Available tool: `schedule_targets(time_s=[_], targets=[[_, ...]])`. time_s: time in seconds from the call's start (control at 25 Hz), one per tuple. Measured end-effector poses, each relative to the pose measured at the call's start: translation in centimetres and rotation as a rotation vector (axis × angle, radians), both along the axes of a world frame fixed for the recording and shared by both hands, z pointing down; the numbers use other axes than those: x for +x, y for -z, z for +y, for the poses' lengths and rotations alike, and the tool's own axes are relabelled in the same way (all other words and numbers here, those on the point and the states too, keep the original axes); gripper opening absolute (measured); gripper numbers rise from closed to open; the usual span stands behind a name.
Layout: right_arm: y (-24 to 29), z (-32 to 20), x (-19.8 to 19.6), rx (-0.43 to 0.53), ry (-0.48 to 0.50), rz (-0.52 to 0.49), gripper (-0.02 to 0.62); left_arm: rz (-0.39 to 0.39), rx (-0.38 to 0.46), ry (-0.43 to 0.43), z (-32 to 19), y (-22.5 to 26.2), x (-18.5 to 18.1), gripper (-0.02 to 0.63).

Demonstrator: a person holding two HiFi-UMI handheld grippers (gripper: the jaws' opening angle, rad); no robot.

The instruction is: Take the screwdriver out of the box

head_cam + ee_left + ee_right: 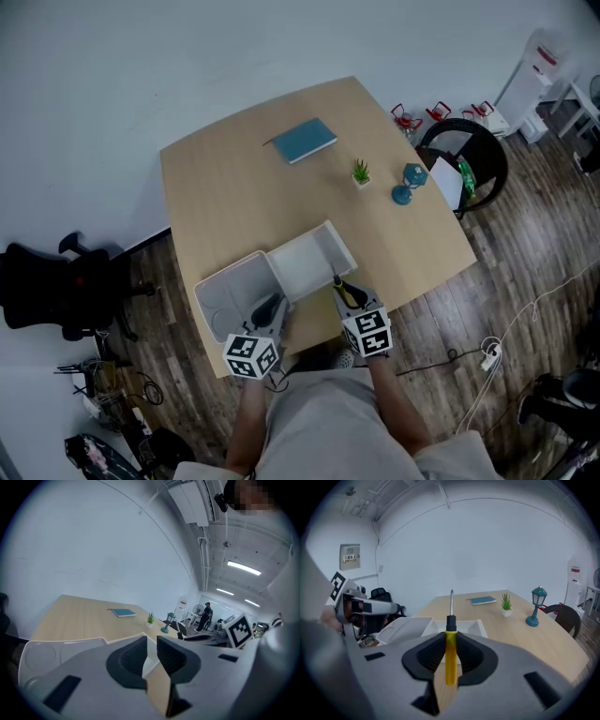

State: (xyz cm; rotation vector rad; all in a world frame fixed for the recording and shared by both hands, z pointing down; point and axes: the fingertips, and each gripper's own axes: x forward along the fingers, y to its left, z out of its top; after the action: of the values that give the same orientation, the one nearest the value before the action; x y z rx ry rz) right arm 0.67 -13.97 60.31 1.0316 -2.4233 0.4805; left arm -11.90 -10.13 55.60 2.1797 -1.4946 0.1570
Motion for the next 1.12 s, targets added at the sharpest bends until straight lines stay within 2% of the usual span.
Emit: schedule_targets(time_s=[0.16, 0.56, 0.92, 1.12], targets=[[0.9, 2.2, 1.3, 0.011, -0.016, -0.050, 0.080, -0.017, -0.005, -0.005, 2.2, 0.0, 1.6, 0.060], [1.8, 5.9, 4.1, 0.059, -0.035, -0.072, 0.080, -0.035, 0.003, -0.021, 5.6, 0.5, 4.2, 0.054], [2.2, 7.9, 5.7, 0.070, -0.046, -0.086, 0.081, -0.067, 0.019, -0.010, 7.4, 1.1, 5.3, 0.007], [2.6, 8.5, 5.9, 0.082, -0.051, -0.118, 0.081, -0.063, 0.053, -0.003, 8.7, 2.0, 5.1, 0.005]])
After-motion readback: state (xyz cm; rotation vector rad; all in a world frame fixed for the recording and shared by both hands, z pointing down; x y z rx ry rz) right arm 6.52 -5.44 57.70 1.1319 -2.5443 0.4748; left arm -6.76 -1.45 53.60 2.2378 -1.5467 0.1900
